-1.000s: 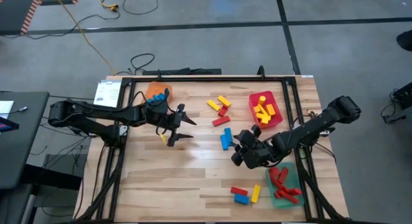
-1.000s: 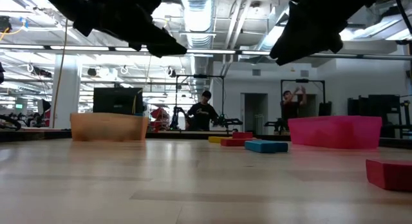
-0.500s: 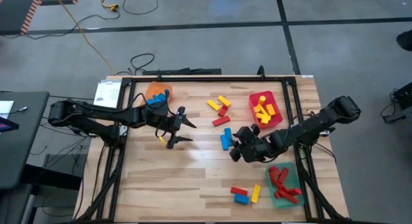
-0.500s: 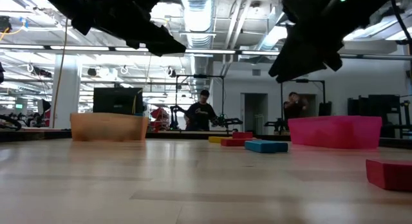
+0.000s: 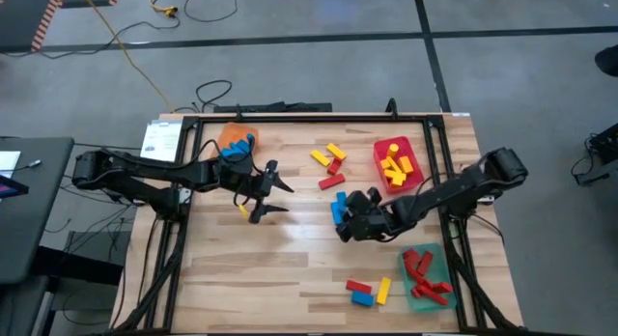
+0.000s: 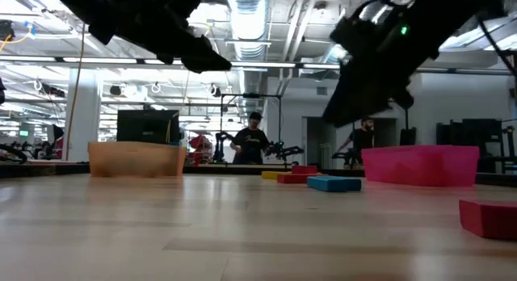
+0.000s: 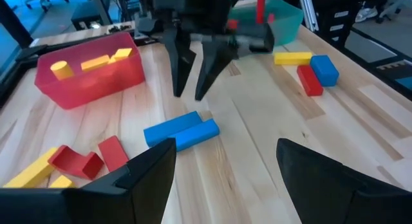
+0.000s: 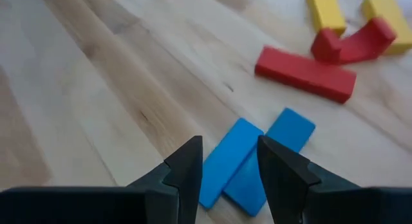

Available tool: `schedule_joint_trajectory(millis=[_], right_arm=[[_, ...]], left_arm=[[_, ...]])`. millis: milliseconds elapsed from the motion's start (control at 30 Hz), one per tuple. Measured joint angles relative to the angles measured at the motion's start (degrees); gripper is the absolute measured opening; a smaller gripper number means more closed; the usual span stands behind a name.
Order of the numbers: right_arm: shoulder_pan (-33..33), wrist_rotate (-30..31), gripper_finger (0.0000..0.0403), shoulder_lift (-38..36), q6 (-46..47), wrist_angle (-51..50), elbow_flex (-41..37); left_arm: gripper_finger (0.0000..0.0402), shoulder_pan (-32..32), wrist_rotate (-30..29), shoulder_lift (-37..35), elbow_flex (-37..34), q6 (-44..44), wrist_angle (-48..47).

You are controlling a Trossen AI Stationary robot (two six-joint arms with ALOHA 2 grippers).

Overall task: Sort blocks
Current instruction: Put the blue rectangle block into the orange bin

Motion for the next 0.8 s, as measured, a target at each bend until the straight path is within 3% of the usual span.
schedule_joint_trajectory(millis=[267, 433, 800], right_arm=[[-0.3, -0.4, 0.0163, 5.2, 0.0, 0.2, 1.3], [-1.9, -0.4, 0.0163, 5.3, 1.7, -5.1, 1.4], [-5.0, -0.4, 0.0163, 5.3, 1.1, -5.3, 1.5]], left_arm=[[0.0264, 0.0, 0.0, 0.0, -0.1, -0.4, -2.3], [0.0264, 0.0, 0.0, 0.0, -0.1, -0.3, -2.2], [0.0264, 0.0, 0.0, 0.0, -0.1, -0.1, -2.0]])
